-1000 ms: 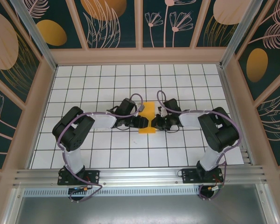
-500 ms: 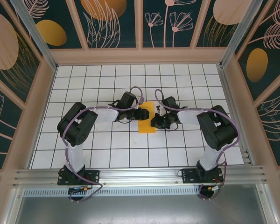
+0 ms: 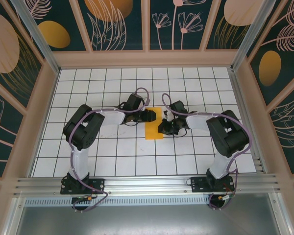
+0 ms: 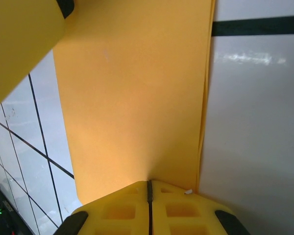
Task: Fold a paper plane with a square sheet of paper (fold left side to right side)
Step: First fold the square sheet of paper in half at the center of the table.
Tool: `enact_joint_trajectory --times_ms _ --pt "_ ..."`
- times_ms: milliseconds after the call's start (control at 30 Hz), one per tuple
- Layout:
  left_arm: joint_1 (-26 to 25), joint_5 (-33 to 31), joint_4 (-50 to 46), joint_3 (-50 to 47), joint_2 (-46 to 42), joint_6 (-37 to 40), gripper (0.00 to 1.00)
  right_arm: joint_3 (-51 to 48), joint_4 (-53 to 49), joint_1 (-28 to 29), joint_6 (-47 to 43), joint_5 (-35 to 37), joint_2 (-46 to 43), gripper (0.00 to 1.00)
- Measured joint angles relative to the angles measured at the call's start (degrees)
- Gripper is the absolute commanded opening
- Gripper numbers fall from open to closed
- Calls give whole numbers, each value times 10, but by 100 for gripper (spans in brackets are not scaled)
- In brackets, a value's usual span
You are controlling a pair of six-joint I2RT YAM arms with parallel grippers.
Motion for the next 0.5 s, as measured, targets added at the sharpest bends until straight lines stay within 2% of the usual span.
enact_joint_trajectory --times_ms 500 --pt "21 -26 -10 39 24 -17 46 8 -10 0 -13 2 4 9"
